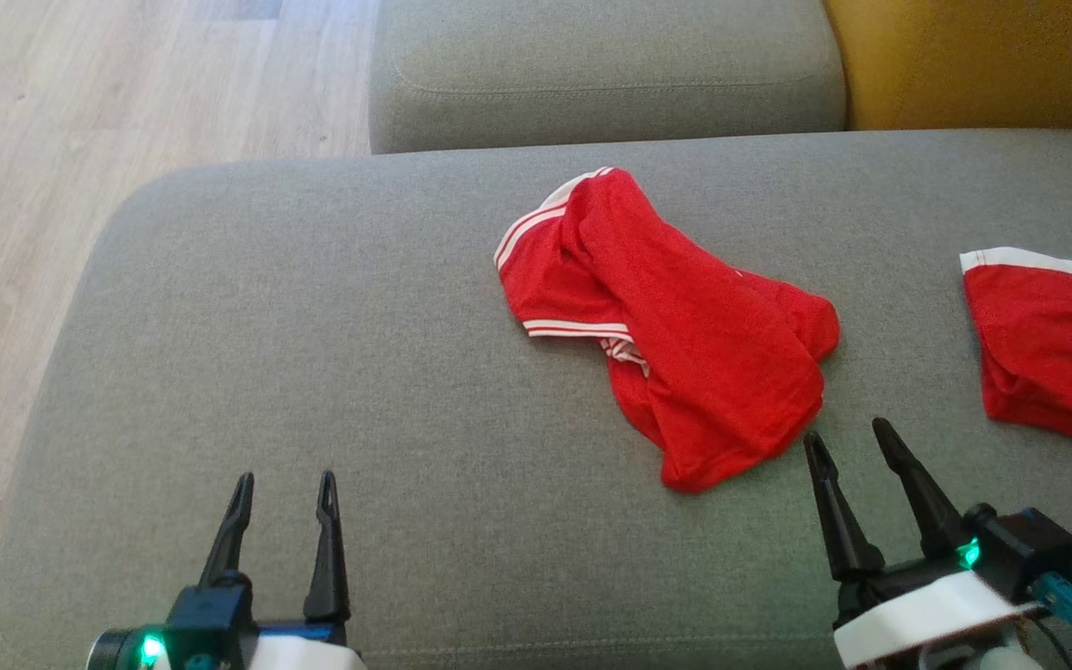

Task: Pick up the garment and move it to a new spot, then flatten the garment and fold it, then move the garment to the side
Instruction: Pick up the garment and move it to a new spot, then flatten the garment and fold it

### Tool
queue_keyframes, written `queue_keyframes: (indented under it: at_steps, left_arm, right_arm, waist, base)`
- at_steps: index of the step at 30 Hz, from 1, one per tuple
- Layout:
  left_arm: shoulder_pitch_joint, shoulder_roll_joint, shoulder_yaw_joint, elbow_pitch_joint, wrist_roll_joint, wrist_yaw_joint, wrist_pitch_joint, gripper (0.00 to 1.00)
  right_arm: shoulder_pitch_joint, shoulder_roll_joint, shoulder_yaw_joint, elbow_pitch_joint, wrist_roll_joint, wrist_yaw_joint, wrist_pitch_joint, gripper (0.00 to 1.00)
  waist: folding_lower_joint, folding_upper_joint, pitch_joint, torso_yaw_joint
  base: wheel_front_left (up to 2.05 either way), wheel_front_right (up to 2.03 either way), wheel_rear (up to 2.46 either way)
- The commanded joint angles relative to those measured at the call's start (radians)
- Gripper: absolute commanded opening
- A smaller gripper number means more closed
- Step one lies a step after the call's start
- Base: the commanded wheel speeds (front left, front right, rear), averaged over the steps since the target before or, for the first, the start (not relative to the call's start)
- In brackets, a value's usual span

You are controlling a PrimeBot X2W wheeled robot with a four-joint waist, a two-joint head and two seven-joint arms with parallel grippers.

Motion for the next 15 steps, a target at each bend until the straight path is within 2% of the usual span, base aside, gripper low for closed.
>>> queue_keyframes:
  at_steps: [1, 15]
  left_arm:
    - [-0.041, -0.007, 0.038, -0.027, 0.01, 0.001, -0.005, 1.0]
    - [-0.044, -0.007, 0.029, -0.02, 0.014, -0.004, -0.005, 1.0]
  right_arm:
    - [-0.031, -0.004, 0.025, -0.029, 0.005, 0.0, -0.006, 1.0]
    - [-0.023, -0.004, 0.03, -0.017, 0.001, 0.0, -0.006, 1.0]
  waist:
    - [0.0, -0.0001, 0.0, -0.001]
    - [0.0, -0.0001, 0.006, 0.005]
  base:
    - [0.0, 0.0, 0.0]
    - [0.0, 0.0, 0.0]
